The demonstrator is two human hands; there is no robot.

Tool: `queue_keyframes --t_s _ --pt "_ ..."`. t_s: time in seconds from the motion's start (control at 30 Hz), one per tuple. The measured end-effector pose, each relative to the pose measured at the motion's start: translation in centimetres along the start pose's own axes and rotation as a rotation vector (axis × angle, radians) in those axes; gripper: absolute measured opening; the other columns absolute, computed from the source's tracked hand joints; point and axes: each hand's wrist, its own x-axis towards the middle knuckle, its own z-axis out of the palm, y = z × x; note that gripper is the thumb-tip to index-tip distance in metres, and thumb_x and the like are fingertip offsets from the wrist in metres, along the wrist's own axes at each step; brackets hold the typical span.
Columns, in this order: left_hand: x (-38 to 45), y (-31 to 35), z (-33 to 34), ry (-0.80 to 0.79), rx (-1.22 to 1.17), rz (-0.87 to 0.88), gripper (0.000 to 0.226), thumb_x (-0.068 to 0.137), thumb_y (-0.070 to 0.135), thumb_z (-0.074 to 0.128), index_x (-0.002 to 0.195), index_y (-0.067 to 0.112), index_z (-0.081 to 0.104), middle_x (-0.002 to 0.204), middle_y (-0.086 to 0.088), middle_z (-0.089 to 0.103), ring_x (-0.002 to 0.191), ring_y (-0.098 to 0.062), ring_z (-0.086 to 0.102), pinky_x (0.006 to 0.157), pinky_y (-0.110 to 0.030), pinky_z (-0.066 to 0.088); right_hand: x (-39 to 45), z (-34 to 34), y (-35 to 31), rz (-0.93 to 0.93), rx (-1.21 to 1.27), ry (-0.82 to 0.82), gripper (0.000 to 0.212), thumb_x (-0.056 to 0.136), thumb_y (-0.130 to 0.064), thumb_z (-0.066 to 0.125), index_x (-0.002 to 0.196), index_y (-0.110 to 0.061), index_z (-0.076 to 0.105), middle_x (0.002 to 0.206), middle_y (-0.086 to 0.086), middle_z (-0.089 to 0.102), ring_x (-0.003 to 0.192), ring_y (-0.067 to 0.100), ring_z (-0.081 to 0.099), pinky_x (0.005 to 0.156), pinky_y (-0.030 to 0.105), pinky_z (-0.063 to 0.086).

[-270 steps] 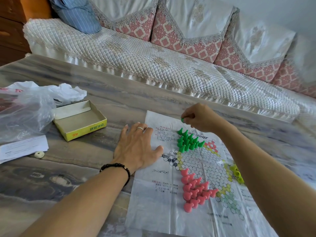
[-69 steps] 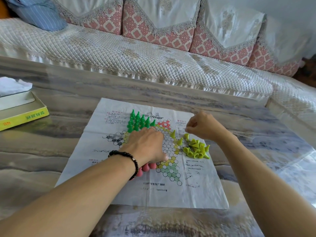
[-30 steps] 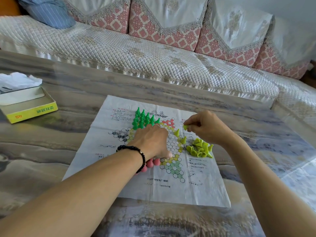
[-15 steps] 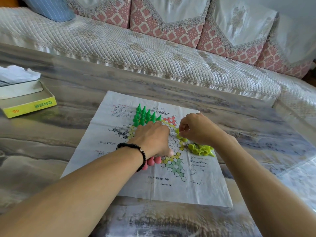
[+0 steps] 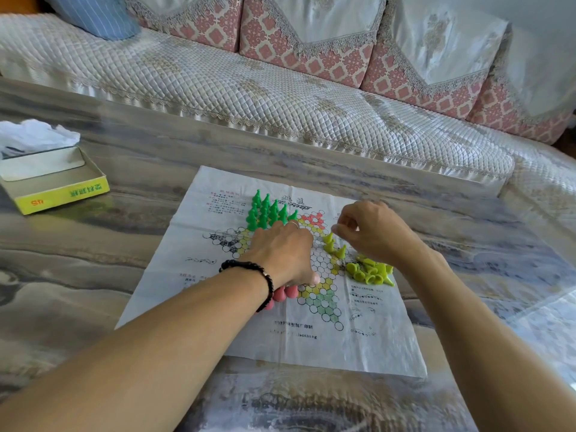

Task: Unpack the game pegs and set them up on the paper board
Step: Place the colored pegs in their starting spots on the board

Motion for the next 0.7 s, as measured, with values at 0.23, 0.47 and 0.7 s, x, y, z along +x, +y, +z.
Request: queue_keyframes --t_s 0.23,0.47,0.7 --pt "-0.2 0.3 -0.1 -0.007 0.032 -0.017 0.055 0.078 0.059 0.07 0.116 0.021 0.061 0.122 -0.001 0.054 0.109 -0.021 0.052 0.077 -0.039 0.043 -3.5 -0.3 0.9 0.033 0.059 -0.126 0.017 0.088 -0.018 0.058 0.092 -0.019 0.075 0.083 -0.01 0.071 0.074 0.008 0.065 0.073 0.027 0.056" --pt "-0.1 0.3 -0.1 -0.006 0.02 -0.021 0.062 0.075 0.06 0.072 0.123 0.023 0.058 0.126 0.0 0.052 0.114 -0.021 0.052 0.086 -0.041 0.048 -4.6 0.7 1.0 0.065 0.066 -0.205 0.018 0.083 -0.021 0.067 0.099 -0.023 0.075 0.083 -0.011 0.069 0.072 0.003 0.06 0.063 0.015 0.044" --pt "-0.1 0.3 -0.1 -0.007 0.017 -0.029 0.059 0.074 0.06 0.073 0.117 0.022 0.06 0.123 0.001 0.054 0.106 -0.019 0.055 0.085 -0.041 0.051 -5.0 1.1 0.9 0.061 -0.013 -0.2 0.021 0.081 -0.02 0.064 0.098 -0.025 0.075 0.089 -0.009 0.072 0.079 0.013 0.064 0.079 0.037 0.056"
